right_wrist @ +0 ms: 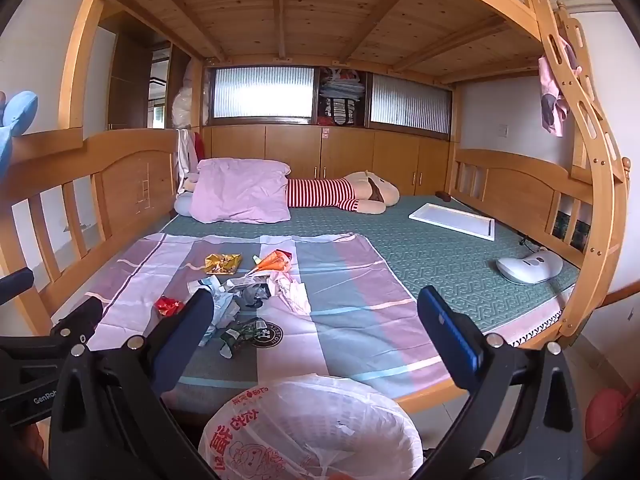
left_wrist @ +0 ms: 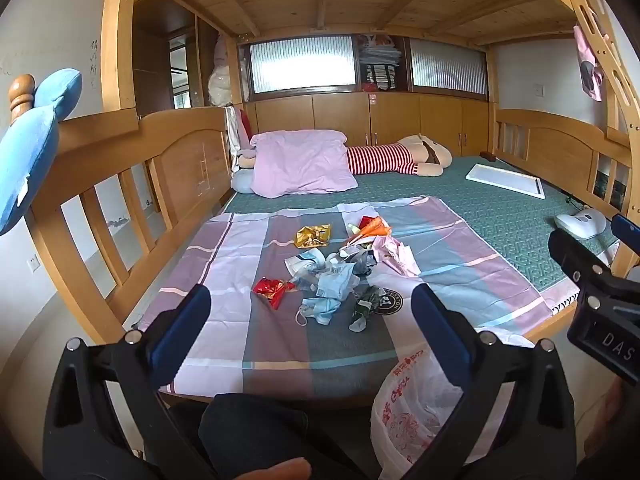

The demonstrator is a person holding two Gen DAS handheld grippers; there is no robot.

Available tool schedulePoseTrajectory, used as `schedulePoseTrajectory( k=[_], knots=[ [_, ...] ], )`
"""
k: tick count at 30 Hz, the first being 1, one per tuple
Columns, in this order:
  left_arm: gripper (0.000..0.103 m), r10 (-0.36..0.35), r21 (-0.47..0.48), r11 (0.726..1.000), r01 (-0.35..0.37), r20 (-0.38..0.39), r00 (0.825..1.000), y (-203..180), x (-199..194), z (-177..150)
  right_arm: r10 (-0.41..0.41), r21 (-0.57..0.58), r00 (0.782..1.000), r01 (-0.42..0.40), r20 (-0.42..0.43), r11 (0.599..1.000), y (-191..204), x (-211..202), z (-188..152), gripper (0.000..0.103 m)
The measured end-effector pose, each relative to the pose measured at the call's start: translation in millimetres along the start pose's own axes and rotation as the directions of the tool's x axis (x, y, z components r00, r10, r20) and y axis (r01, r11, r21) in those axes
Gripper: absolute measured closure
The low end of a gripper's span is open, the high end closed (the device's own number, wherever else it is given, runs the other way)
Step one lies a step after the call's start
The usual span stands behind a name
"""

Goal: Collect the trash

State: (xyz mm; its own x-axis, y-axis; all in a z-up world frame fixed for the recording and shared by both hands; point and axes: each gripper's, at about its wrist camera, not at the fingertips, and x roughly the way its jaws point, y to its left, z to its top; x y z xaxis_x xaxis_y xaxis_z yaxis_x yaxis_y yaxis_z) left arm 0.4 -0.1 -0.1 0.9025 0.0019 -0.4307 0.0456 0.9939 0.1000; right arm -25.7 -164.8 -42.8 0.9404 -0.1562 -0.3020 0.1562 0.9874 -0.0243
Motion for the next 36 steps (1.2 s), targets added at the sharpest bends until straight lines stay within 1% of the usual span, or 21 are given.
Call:
schedulePoseTrajectory(
  k=[8,9,16,24,36],
  knots=[
    [0.003,-0.001,-0.002,1.0,0.001,0.004,1.0,0.1,-0.2,0.0,-0.009,0.001,1.0,0.009,-0.003,1.0,-3.6,-5.6,3.7,0.003],
    [0.003,-0.001,-0.002,1.0,0.001,0.004,1.0,0.1,-0.2,0.0,0.0,-0.004,1.0,0.0,-0.008,1.0,1.4,-2.7,2.1,0.003],
    [0.003,-0.002,-0.003,1.0,0.002,0.005,1.0,0.1,-0.3,0.0,0.003,-0.002,1.0,-0.003,-0.012,1.0,1.8,-0.4,2.8,0.003],
    [0.003,-0.002,-0.003,1.0,0.002,0.004,1.0,0.1,-0.4,0.0,0.005,0.0,1.0,-0.005,-0.017,1.0,3.9,5.9,-6.6,0.003],
    [0.003,-0.004,-0.005,1.0,0.004,0.005,1.0,0.1,-0.3,-0.1,0.005,0.001,1.0,-0.005,-0.02,1.0,2.7,7.6,-5.1,0.003]
  ],
)
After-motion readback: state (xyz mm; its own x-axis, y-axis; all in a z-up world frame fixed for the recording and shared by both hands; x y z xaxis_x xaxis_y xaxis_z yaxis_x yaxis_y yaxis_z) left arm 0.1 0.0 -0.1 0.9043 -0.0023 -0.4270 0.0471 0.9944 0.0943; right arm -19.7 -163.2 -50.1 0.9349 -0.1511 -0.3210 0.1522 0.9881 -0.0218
